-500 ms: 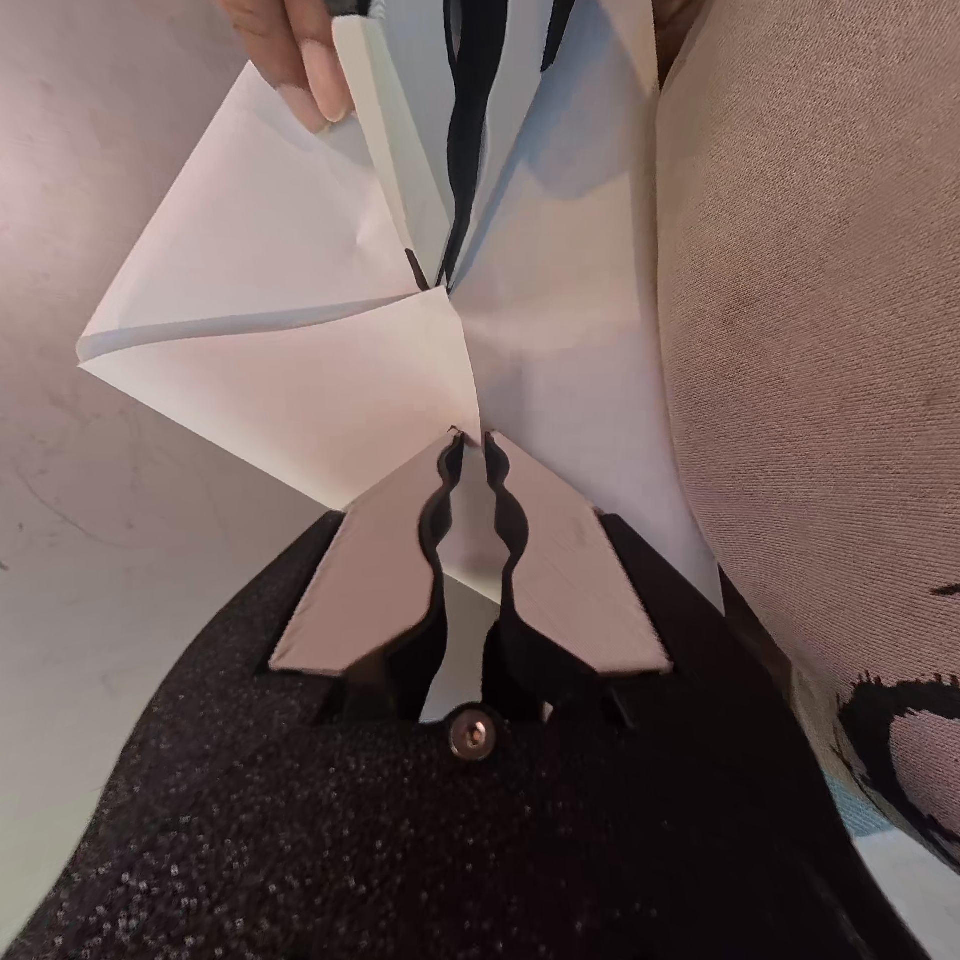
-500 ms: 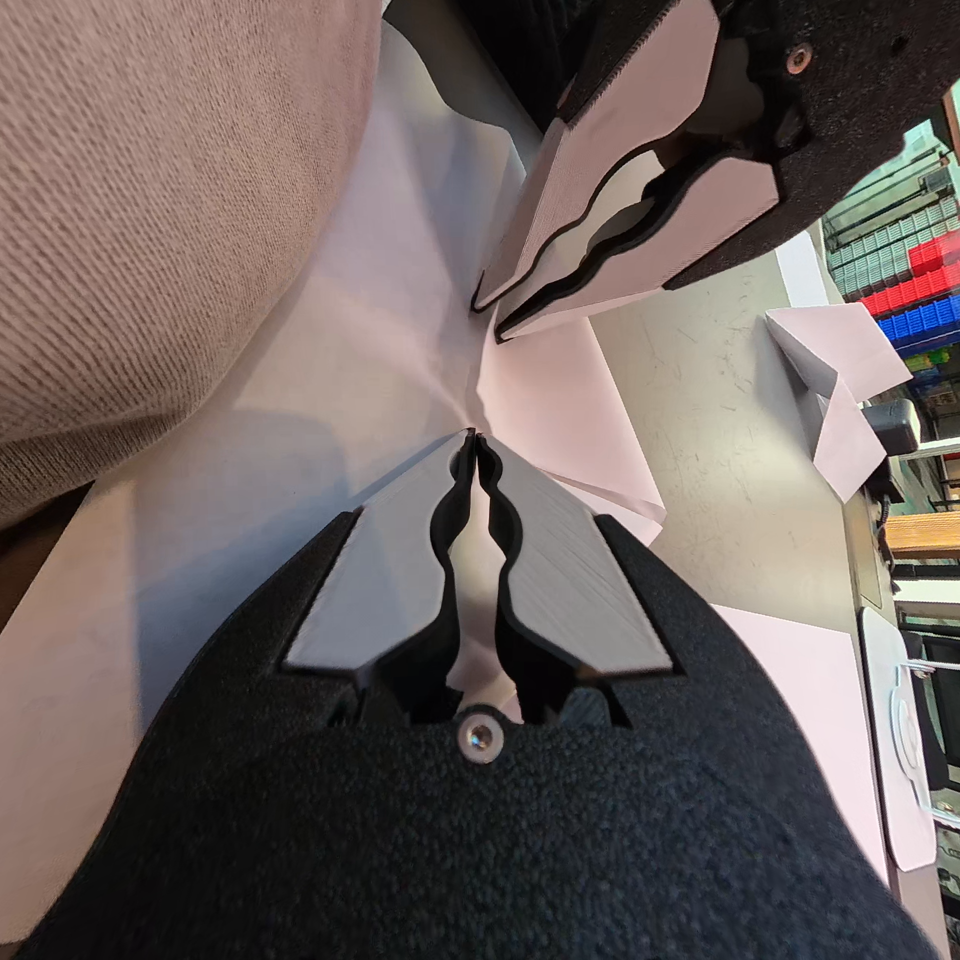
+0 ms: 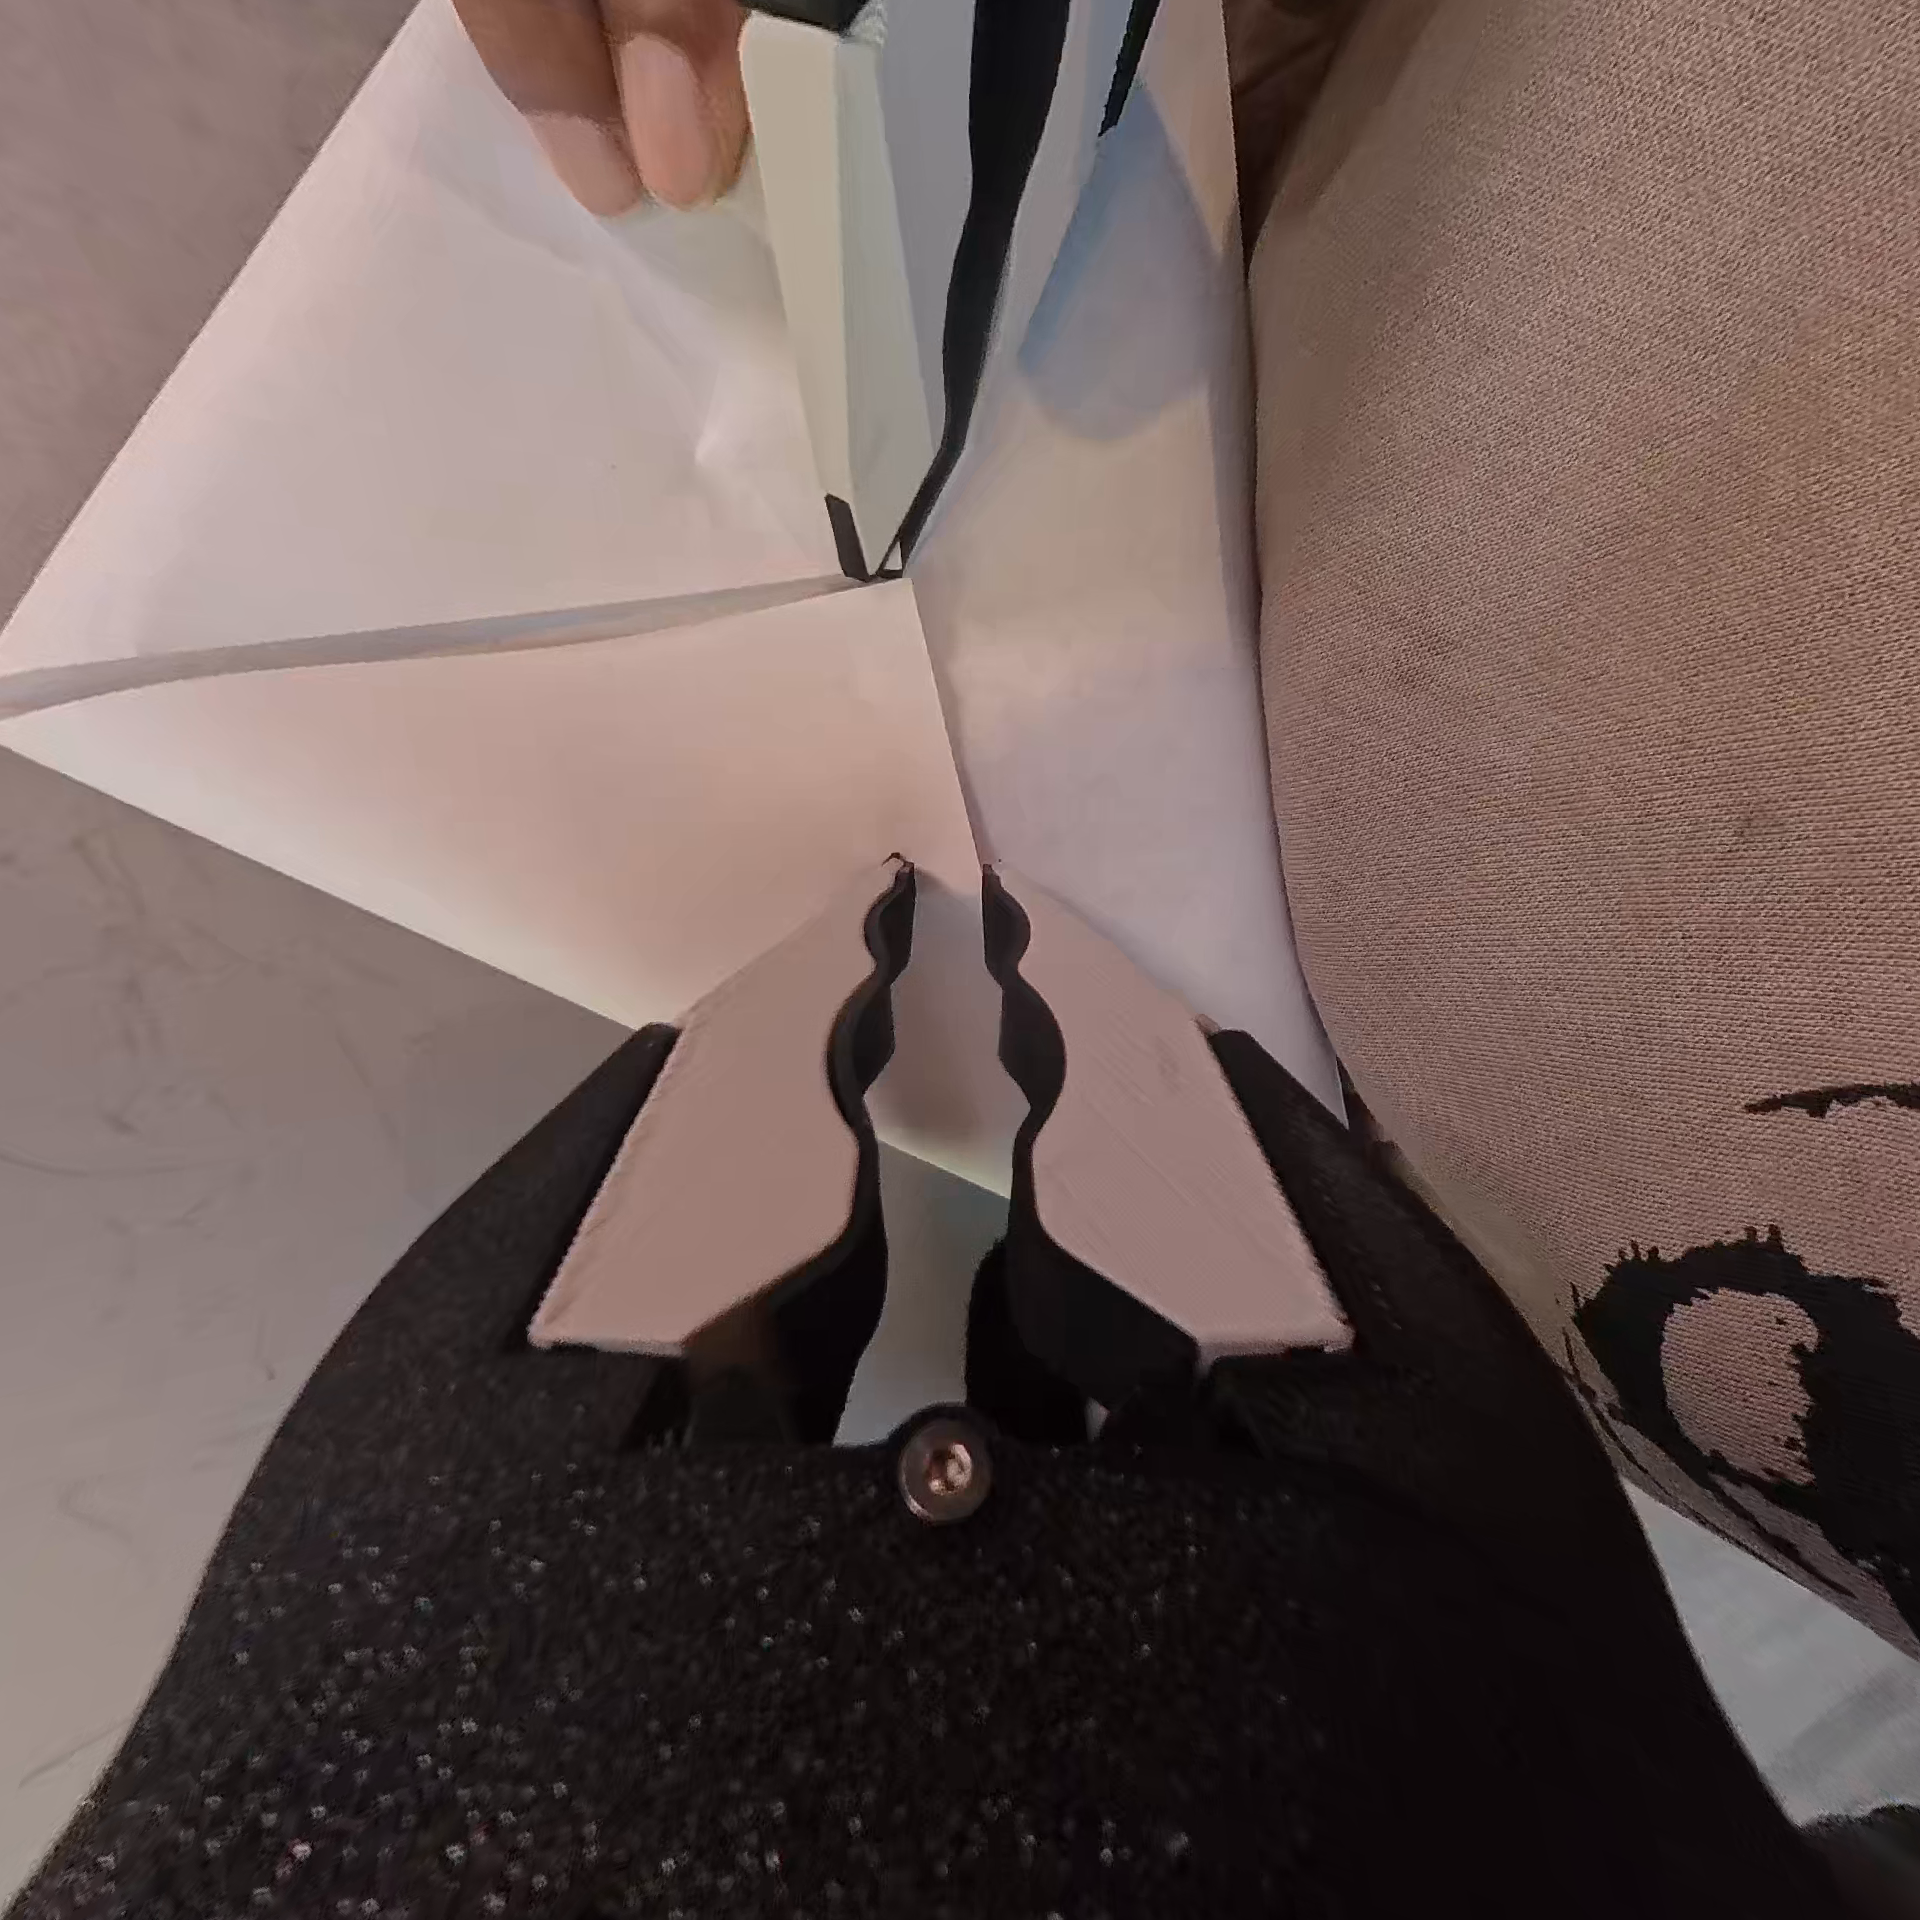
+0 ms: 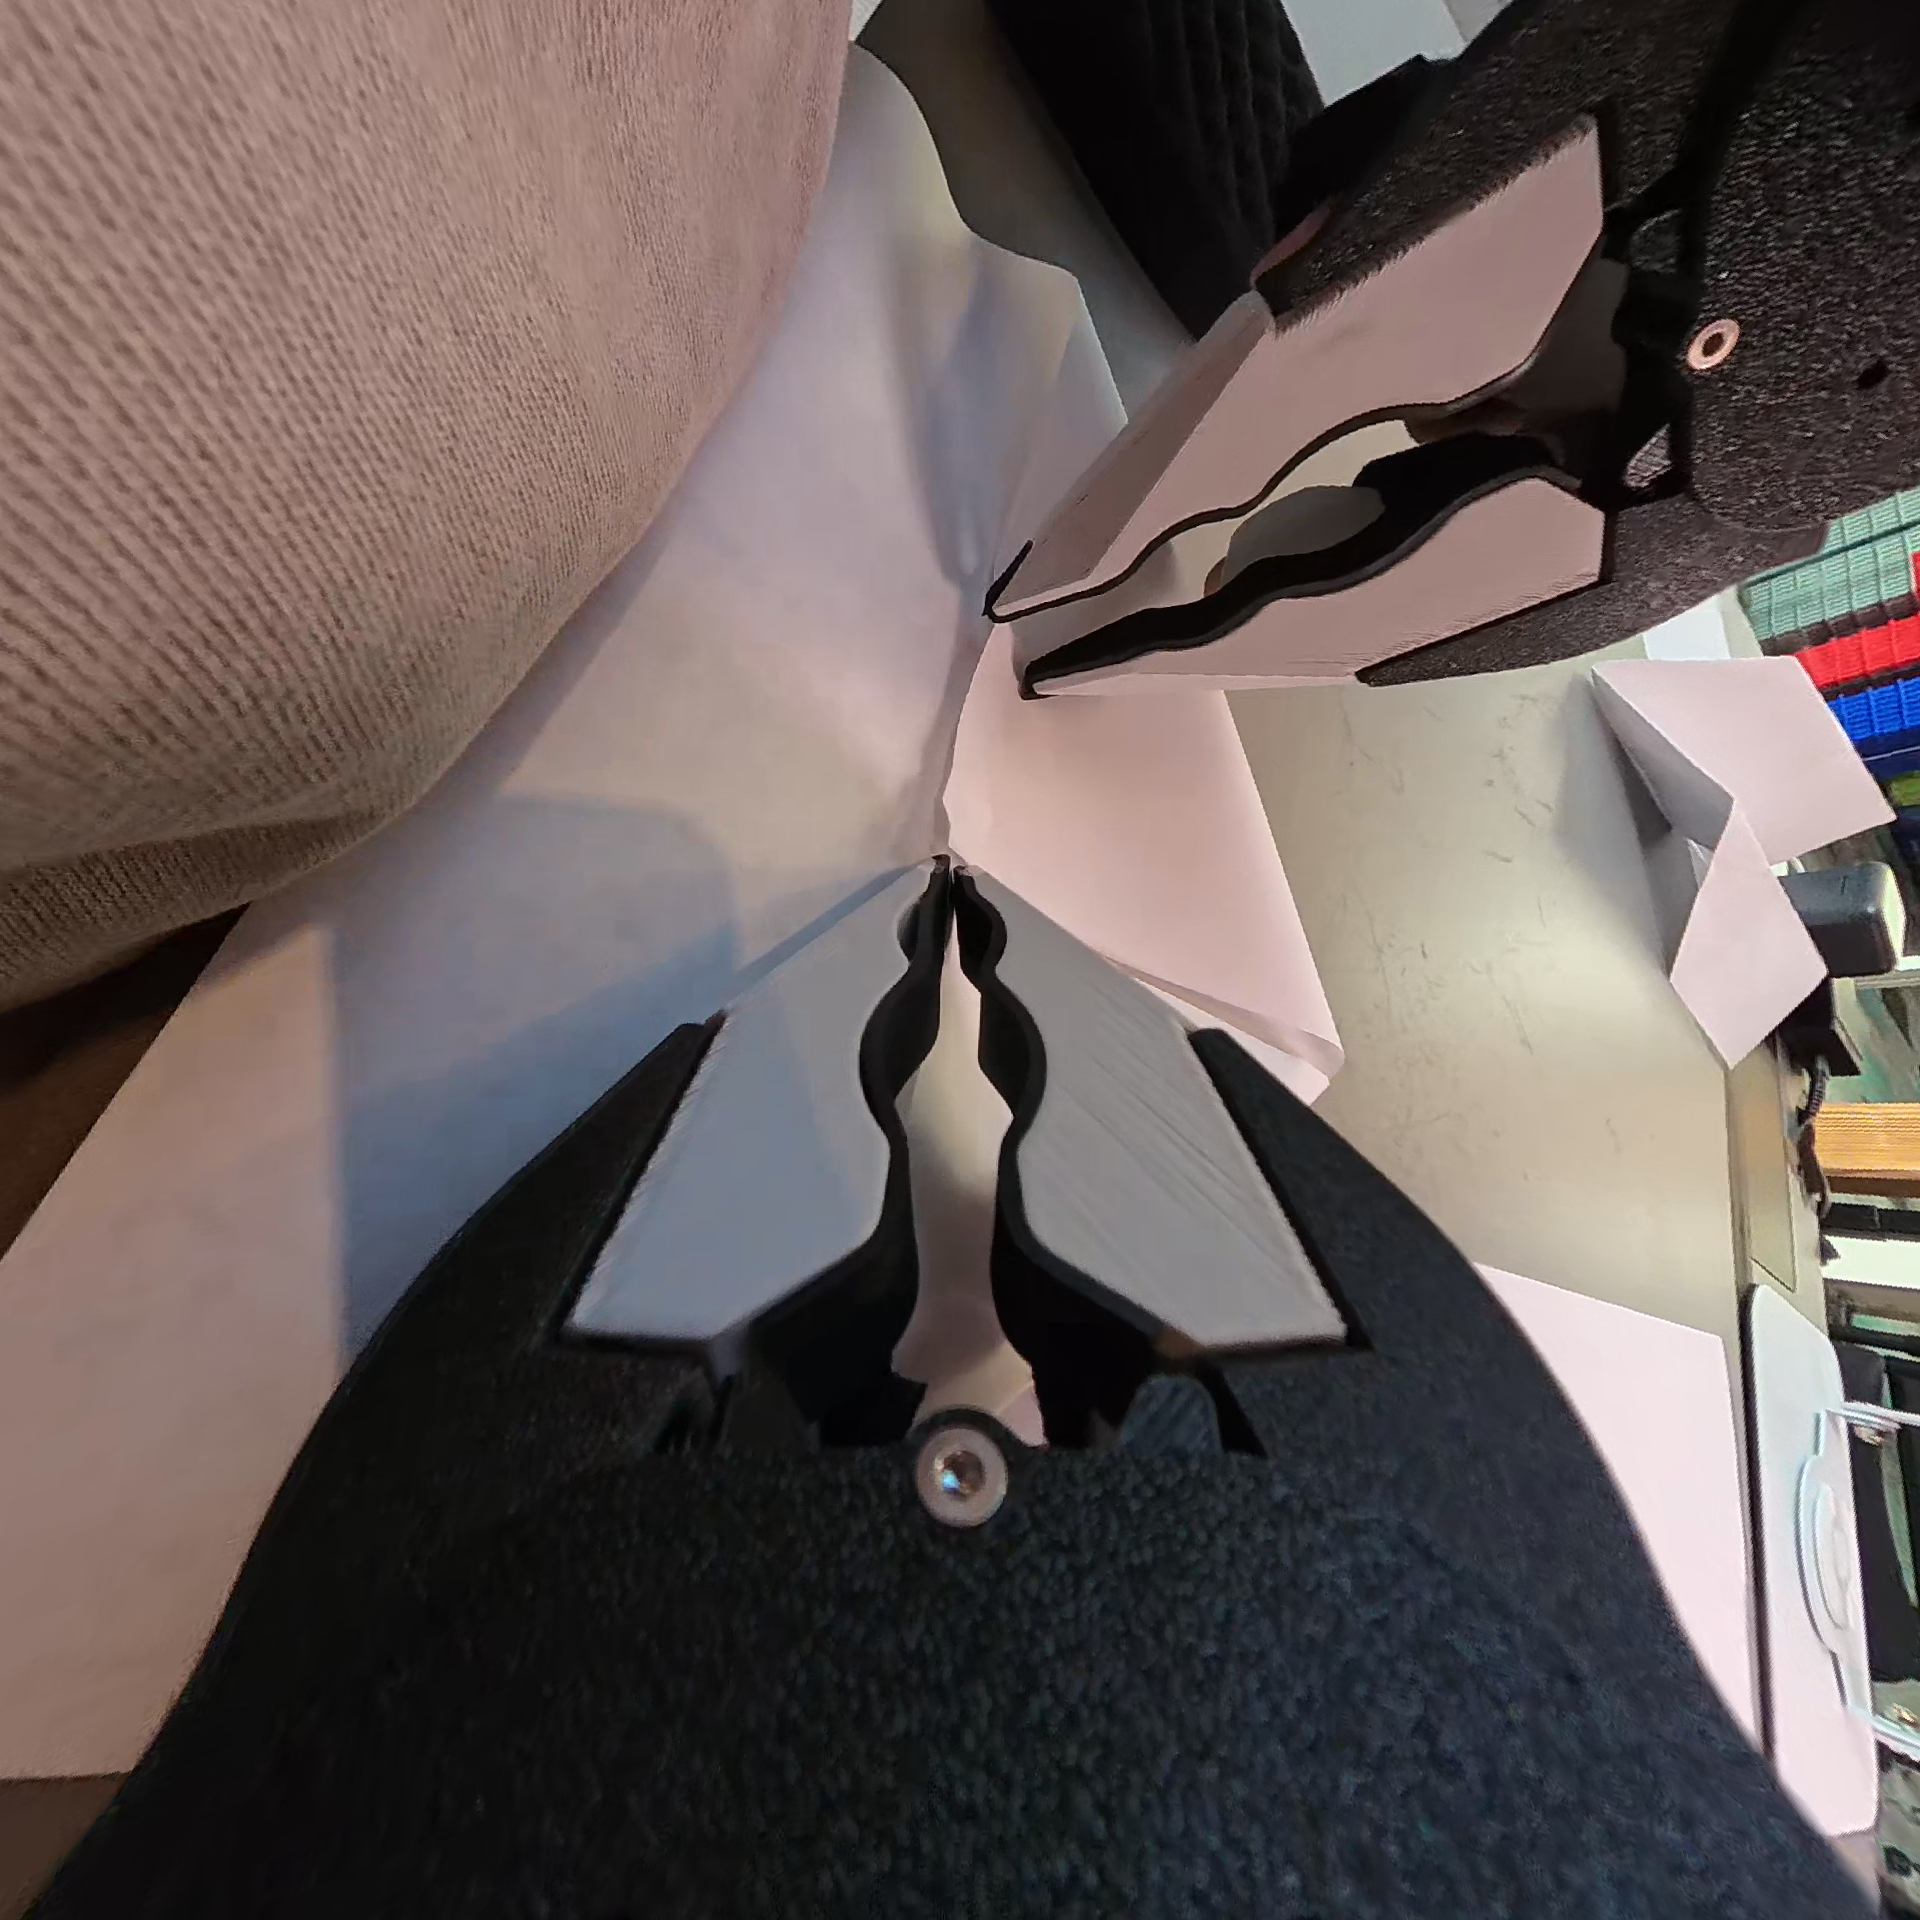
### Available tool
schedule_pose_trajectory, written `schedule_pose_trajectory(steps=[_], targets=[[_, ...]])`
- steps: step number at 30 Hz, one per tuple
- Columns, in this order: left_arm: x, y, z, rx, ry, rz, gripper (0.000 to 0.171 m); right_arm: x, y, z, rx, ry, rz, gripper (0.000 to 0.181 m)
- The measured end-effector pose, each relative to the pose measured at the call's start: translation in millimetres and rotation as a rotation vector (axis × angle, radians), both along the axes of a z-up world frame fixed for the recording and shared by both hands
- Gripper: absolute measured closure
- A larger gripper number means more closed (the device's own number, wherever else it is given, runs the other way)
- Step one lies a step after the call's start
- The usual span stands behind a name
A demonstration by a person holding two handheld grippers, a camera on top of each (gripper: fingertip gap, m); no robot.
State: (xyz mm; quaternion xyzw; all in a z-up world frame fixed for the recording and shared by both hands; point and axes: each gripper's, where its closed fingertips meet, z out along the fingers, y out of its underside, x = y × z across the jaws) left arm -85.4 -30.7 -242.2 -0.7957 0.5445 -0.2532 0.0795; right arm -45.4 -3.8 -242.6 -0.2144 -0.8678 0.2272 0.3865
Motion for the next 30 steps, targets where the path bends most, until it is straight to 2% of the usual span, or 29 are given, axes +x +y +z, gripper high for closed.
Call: schedule_pose_trajectory(steps=[14, 24, 27, 30], targets=[[0.0, -1.0, 0.1, -0.029, 0.017, -0.080, 0.160, -0.3, -2.1, 0.8, 0.107, 0.087, 0.077, 0.181], [0.2, -1.2, 0.0, -0.050, 0.032, -0.098, 0.161, -0.5, -2.0, 2.1, 0.115, 0.130, 0.085, 0.181], [-1.0, 3.3, -2.6, -0.013, 0.040, -0.097, 0.171, -0.8, -2.5, 2.7, 0.112, 0.133, 0.086, 0.181], [-1.4, 3.1, -2.8, -0.012, 0.044, -0.109, 0.171, -0.8, -2.5, 2.7, 0.108, 0.130, 0.084, 0.181]])
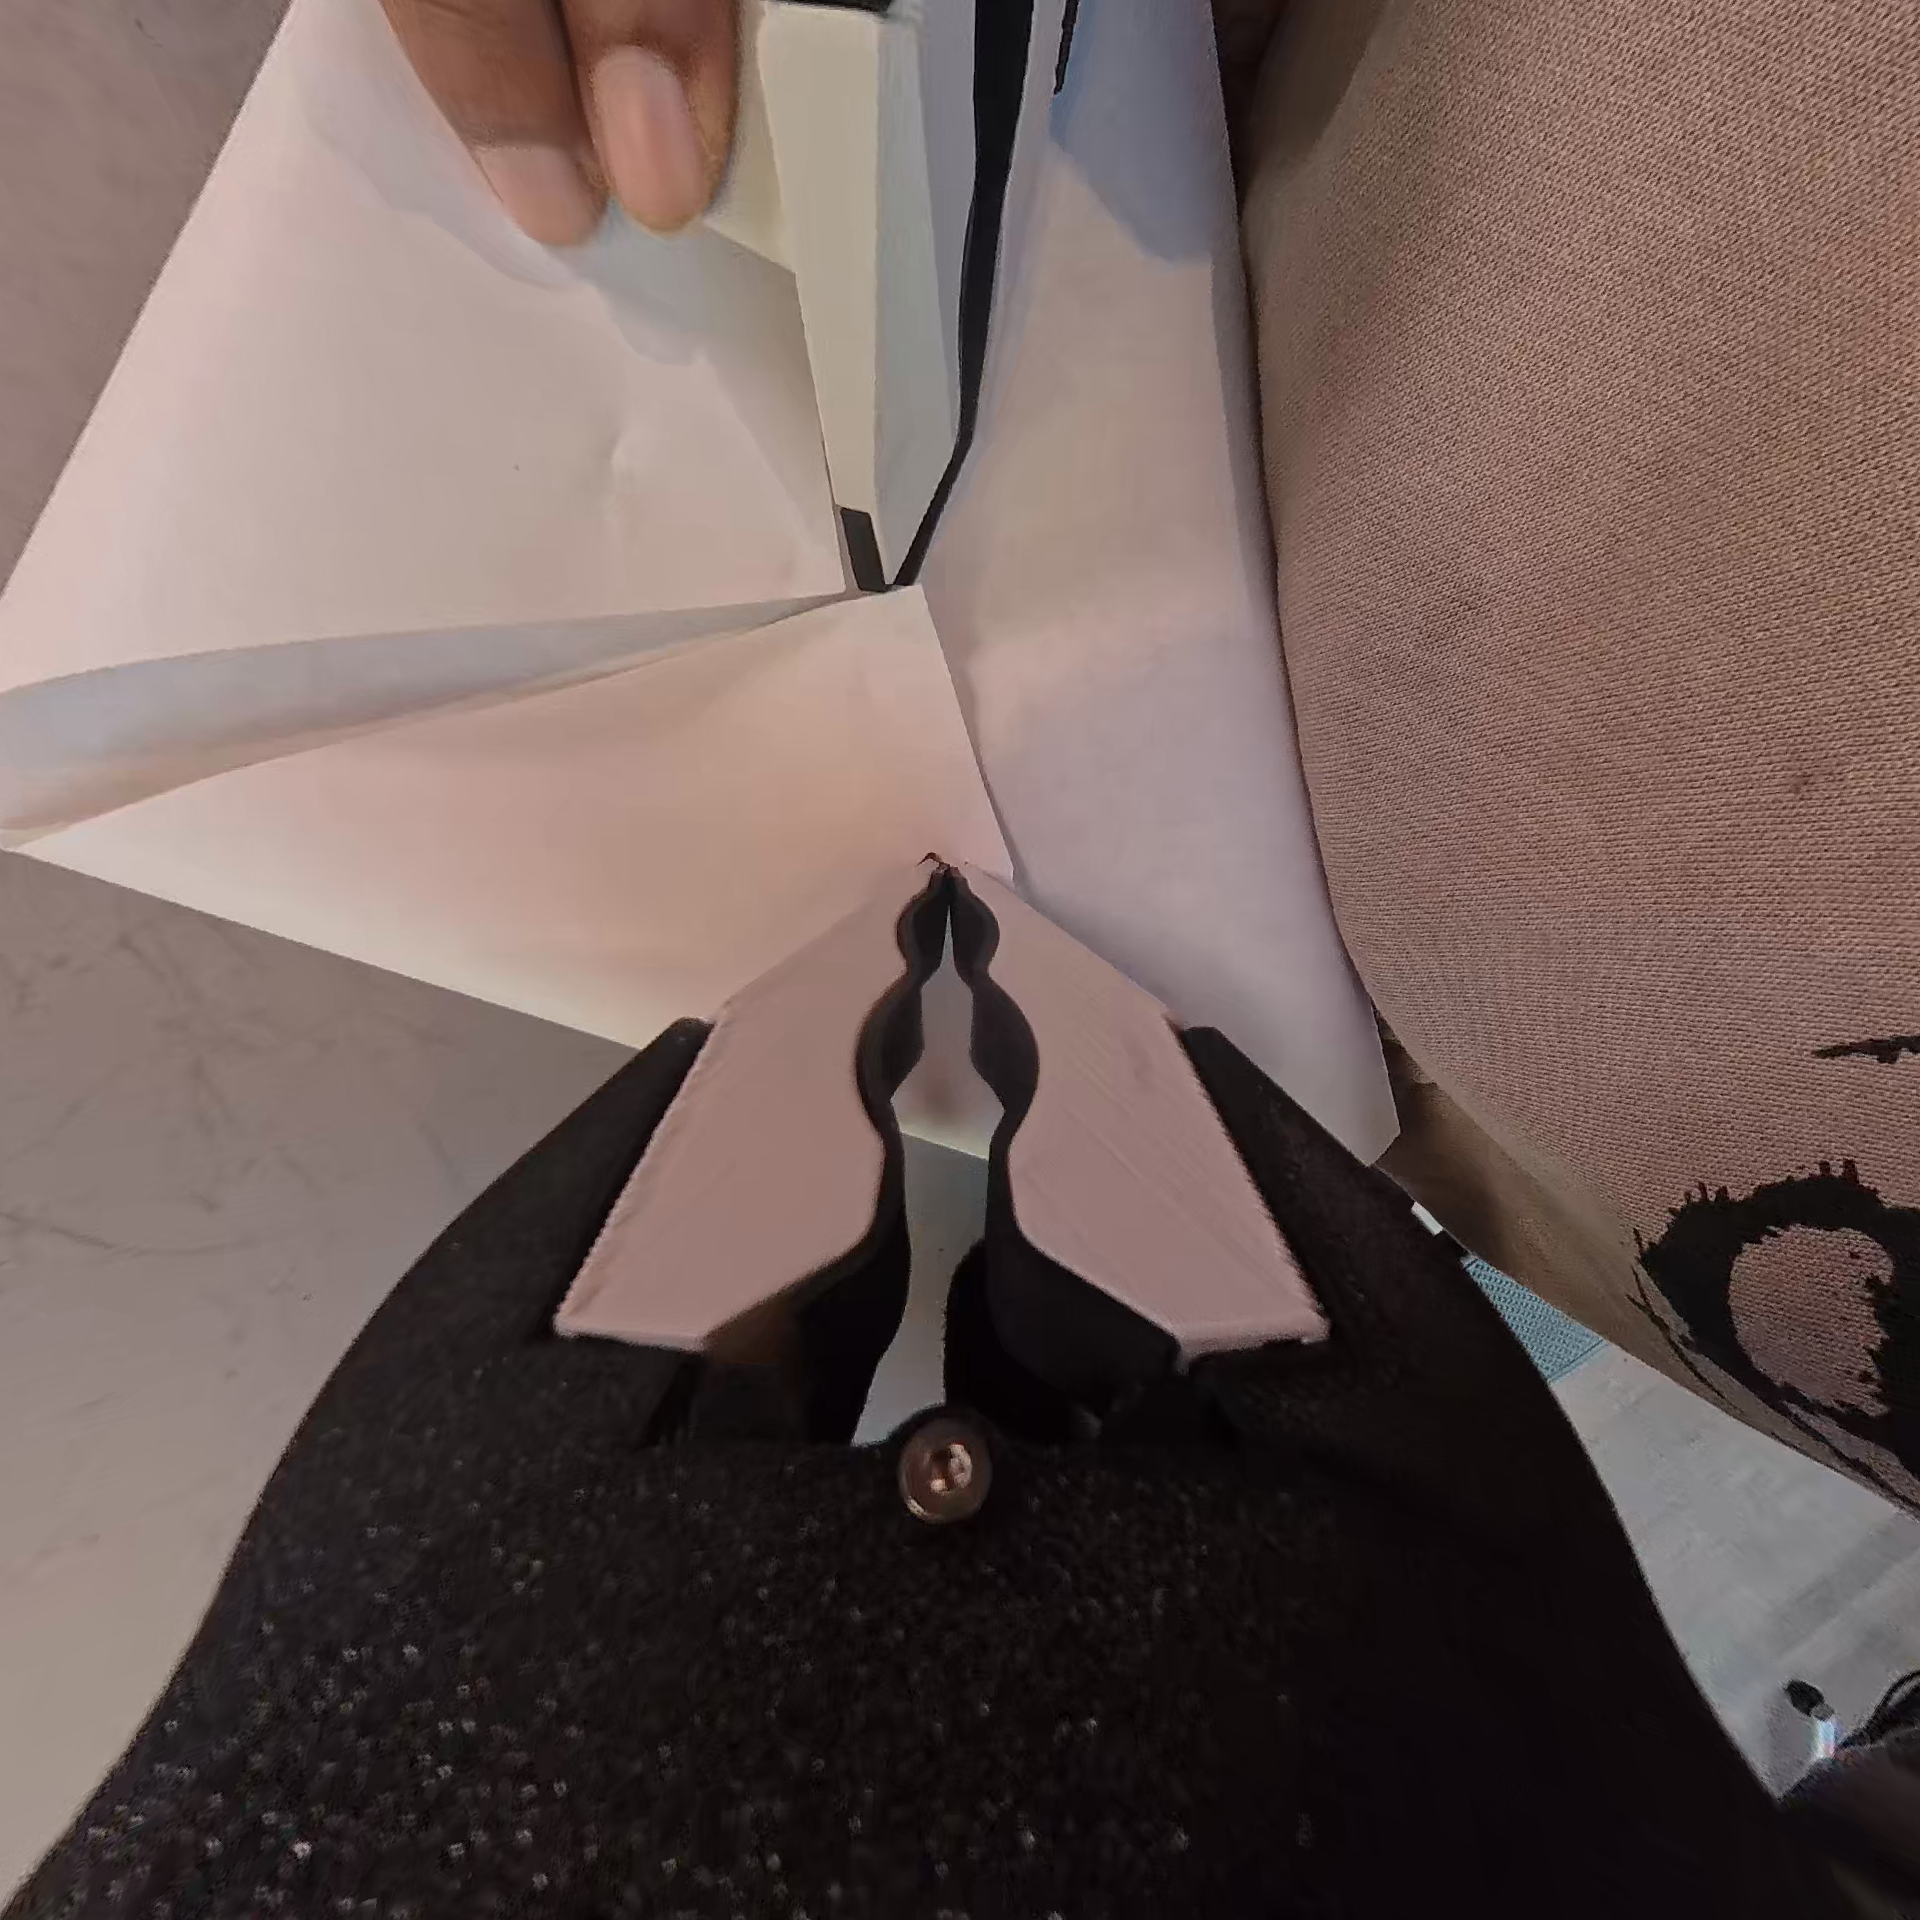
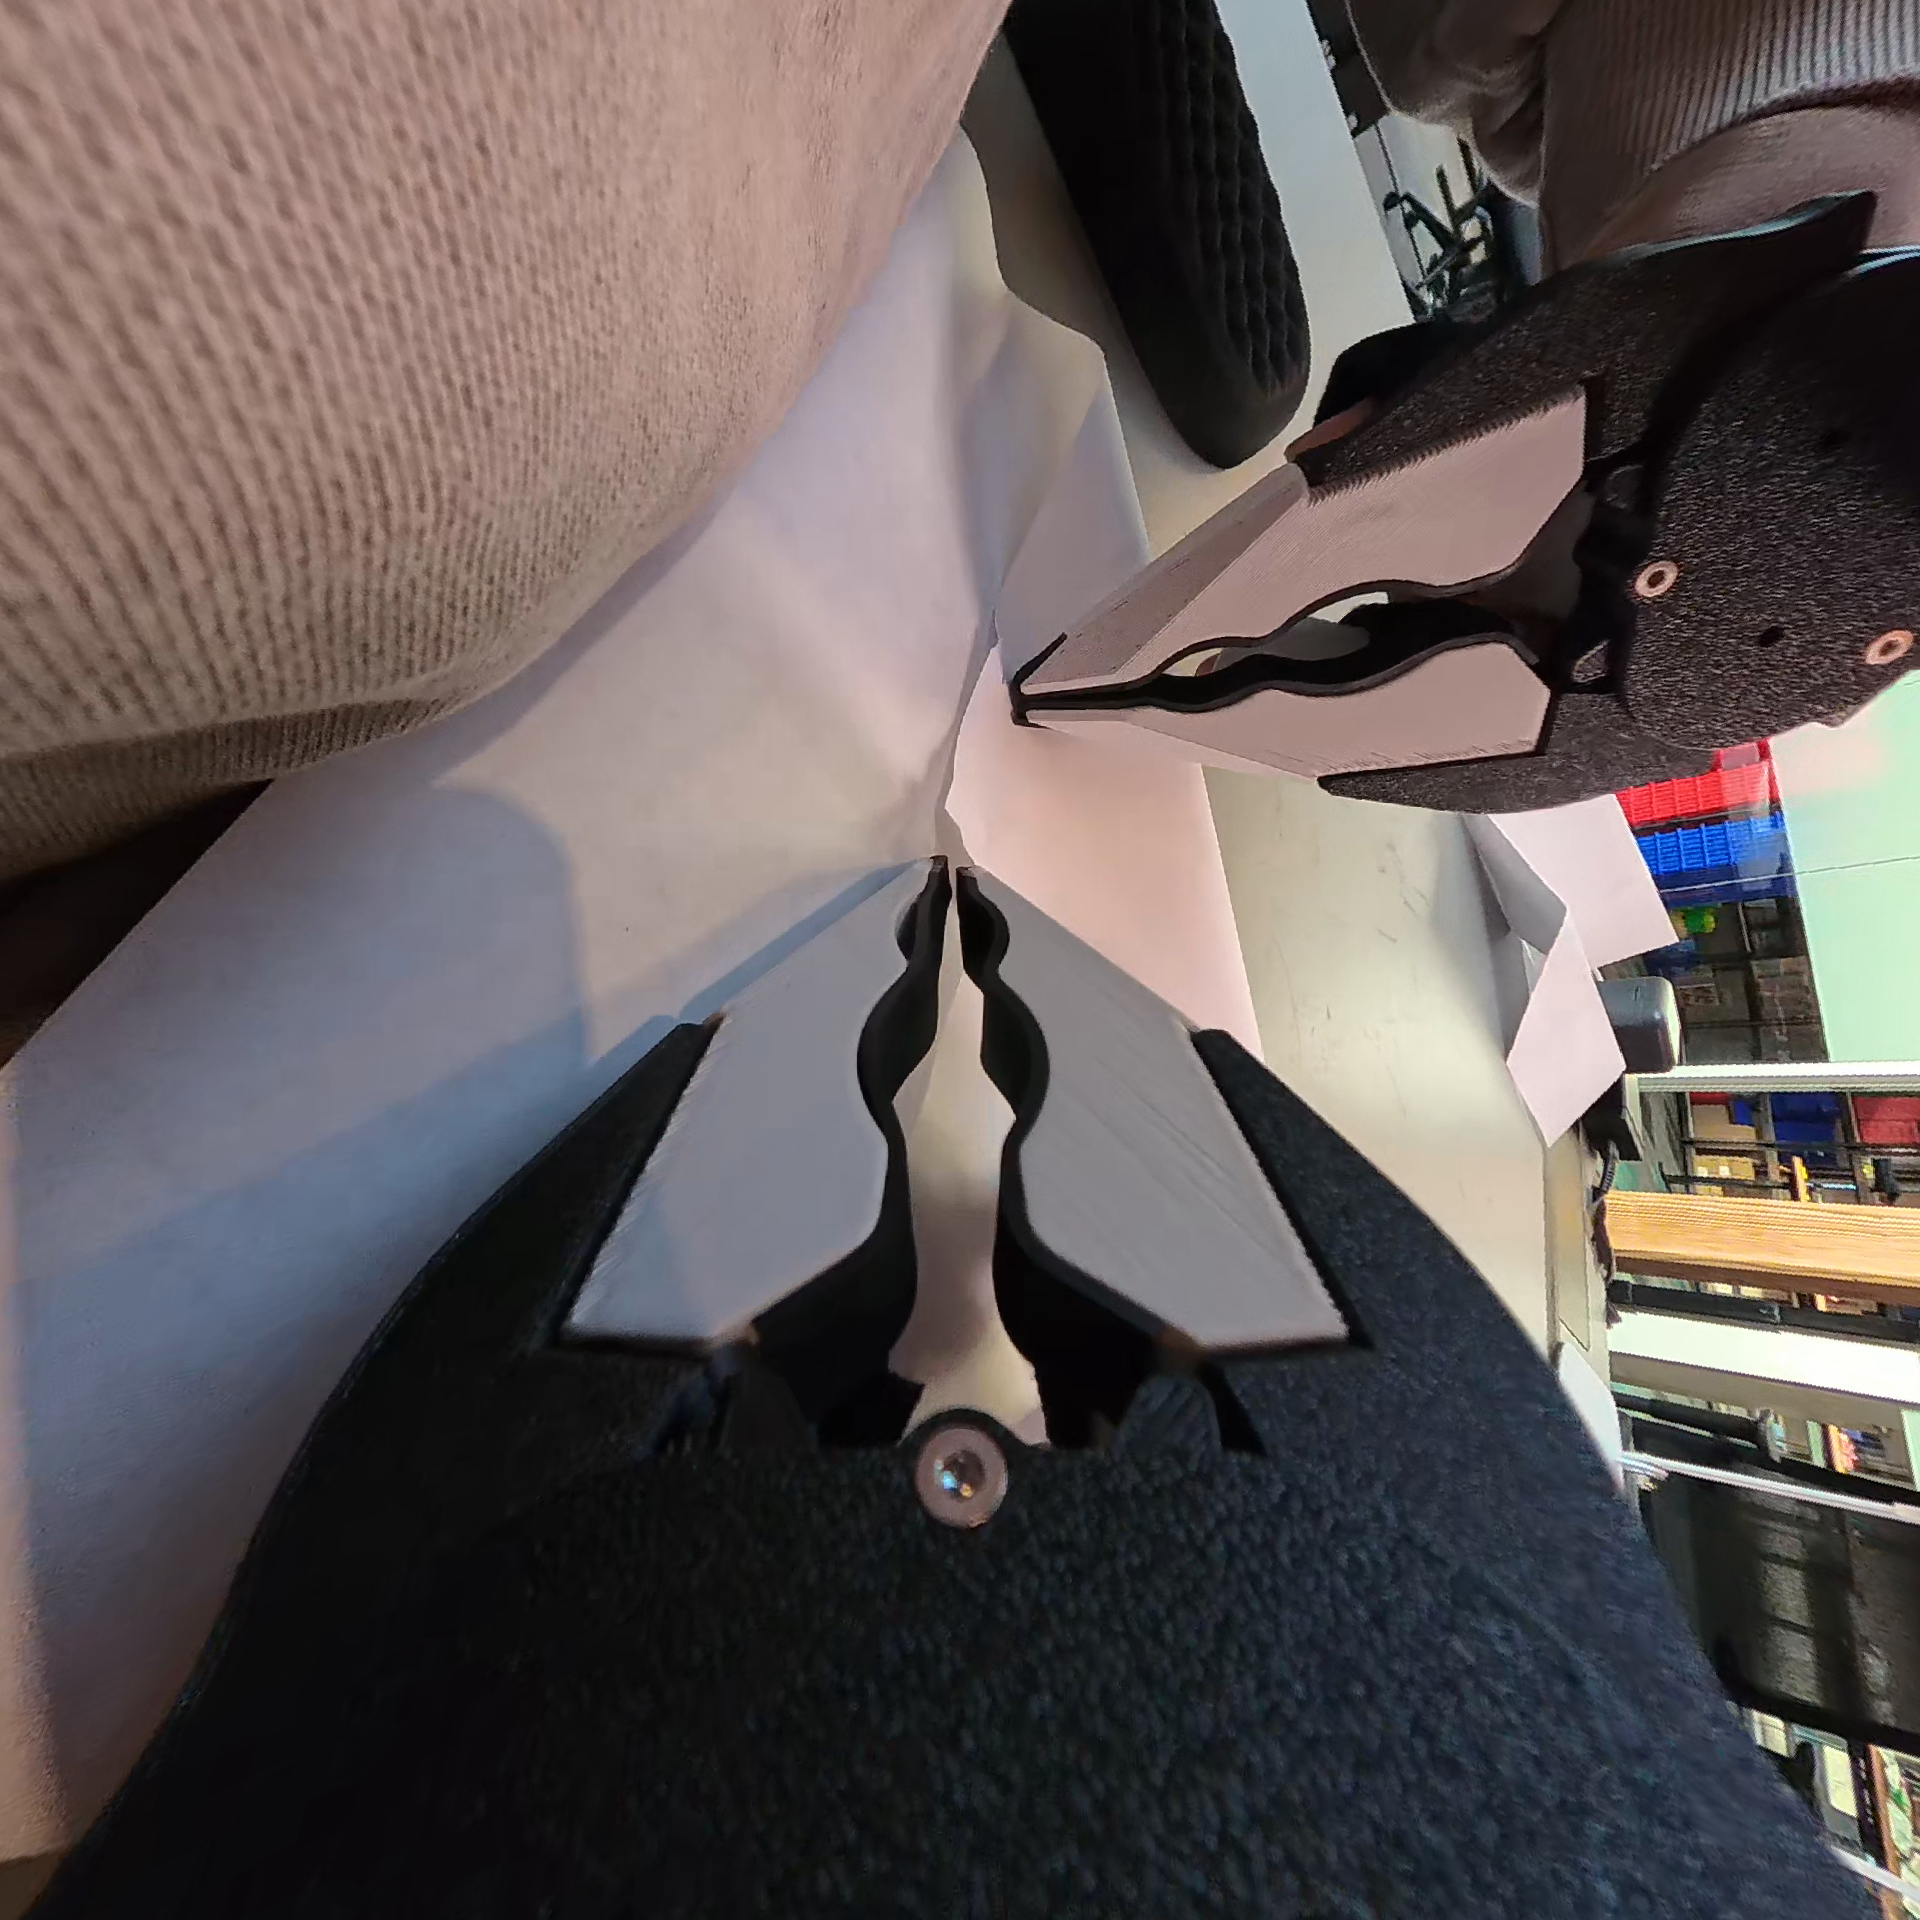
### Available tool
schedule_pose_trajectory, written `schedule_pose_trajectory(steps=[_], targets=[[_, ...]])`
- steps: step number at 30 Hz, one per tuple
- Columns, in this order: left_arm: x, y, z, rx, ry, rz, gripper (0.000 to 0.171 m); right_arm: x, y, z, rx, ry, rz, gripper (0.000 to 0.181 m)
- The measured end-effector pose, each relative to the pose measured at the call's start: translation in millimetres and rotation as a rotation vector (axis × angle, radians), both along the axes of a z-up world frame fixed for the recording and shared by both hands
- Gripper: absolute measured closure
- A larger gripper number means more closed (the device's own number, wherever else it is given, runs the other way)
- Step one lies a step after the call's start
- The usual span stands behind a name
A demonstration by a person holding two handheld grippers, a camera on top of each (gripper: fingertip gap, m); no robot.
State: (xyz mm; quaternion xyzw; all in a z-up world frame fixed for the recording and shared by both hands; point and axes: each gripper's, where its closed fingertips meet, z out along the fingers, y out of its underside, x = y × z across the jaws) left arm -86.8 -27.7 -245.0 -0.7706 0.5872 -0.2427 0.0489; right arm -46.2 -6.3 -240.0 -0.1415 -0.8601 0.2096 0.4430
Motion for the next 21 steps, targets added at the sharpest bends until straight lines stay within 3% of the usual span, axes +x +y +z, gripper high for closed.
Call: schedule_pose_trajectory(steps=[11, 14, 21], targets=[[0, 0, 0, -0.004, -0.012, 0.017, 0.171, -2, 0, 4, -0.006, 0.029, -0.023, 0.181], [0, 0, 0, 0.004, -0.025, 0.041, 0.171, -4, 11, 14, -0.036, 0.082, -0.095, 0.181], [0, 0, 0, 0.029, -0.057, 0.087, 0.171, 6, 39, 30, -0.194, 0.087, -0.299, 0.156]])
